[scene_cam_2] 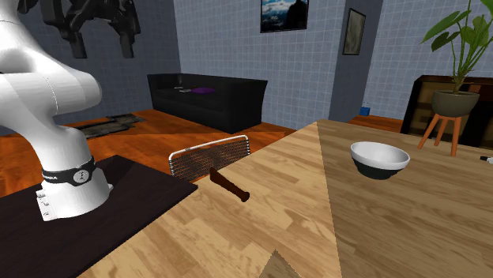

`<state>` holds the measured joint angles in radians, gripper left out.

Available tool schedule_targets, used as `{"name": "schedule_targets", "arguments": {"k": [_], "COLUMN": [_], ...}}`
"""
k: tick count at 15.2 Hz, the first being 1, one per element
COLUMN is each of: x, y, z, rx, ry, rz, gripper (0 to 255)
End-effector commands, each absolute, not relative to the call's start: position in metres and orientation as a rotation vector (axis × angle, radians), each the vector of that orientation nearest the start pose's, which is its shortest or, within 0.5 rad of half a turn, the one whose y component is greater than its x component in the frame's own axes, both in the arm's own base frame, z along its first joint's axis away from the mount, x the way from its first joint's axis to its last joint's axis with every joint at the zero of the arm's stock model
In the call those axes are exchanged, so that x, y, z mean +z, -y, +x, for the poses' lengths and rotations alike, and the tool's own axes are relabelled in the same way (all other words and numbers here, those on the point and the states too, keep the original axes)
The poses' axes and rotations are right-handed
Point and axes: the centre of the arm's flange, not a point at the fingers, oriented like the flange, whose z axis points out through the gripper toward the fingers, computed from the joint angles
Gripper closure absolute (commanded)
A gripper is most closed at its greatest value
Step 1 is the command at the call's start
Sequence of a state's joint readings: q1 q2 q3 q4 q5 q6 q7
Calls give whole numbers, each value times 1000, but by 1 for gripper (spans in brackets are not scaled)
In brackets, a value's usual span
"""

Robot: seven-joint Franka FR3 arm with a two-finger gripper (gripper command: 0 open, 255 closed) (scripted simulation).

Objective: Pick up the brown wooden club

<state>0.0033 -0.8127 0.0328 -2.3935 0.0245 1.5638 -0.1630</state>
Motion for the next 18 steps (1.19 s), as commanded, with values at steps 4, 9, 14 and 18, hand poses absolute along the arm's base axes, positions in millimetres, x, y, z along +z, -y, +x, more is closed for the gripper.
{"name": "schedule_targets", "arguments": {"k": [4,9,14,18], "x": [549,497,445,403], "y": [-41,-81,-122,-153], "z": [300,304,311,317], "rx": [35,48,61,71], "ry": [245,160,75,6], "rz": [-3131,-3138,-3143,-3145], "gripper": [0,0,0,0]}}
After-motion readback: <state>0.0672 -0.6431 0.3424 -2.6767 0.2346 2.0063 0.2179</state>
